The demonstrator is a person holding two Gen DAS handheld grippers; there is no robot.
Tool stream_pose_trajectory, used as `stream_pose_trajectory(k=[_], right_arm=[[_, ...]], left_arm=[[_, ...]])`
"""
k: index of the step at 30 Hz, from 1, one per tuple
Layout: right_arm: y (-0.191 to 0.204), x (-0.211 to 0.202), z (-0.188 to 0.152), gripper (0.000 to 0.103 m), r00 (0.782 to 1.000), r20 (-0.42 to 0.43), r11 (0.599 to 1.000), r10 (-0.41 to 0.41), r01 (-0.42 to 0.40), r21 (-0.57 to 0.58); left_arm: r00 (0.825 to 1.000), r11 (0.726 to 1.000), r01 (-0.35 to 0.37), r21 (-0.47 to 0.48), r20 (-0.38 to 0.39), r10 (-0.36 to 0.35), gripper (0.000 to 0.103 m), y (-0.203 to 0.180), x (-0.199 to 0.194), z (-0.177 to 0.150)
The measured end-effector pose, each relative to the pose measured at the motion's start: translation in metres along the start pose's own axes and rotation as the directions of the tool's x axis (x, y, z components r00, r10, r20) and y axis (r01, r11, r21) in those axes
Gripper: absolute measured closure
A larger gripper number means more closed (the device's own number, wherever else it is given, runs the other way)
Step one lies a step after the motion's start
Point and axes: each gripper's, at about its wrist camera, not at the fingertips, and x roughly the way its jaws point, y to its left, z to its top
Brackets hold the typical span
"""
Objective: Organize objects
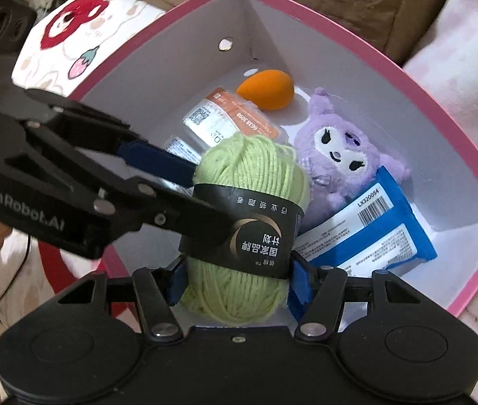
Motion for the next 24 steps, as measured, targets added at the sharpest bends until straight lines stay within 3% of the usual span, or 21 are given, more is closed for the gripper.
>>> stream_pose_trajectory(k=[8,14,20,23,24], right_arm=[[0.0,0.002,0.004,0.037,0.997,-0.075,0.984,-0.011,-0.002,-0.176],[-0.004,-0.002,0.0,0.026,0.997,-0.071,0.986,-0.03,0.018,-0.166],[-0.019,-0.025,-0.016,0.025,0.998,0.005,0.997,-0.065,0.065,-0.036],[-0.023,-0.032,-0.023,0.03,0.996,0.028,0.995,-0.08,0.078,0.067],[-0.022,-0.034,-0.026,0.038,0.996,0.039,0.993,-0.08,0.076,0.089]], left_arm=[[0.998,0.998,-0.029,0.054,0.06,0.025,0.046,-0.002,0.003,-0.003],[0.997,0.993,-0.045,0.105,0.072,0.038,0.044,-0.01,0.007,-0.001],[0.998,0.99,-0.038,0.134,0.055,0.031,0.044,-0.014,0.014,-0.001],[1.0,0.992,-0.016,0.123,0.011,0.014,0.048,-0.014,0.018,-0.003],[1.0,0.993,-0.01,0.12,-0.013,0.012,0.05,-0.015,0.019,-0.004]])
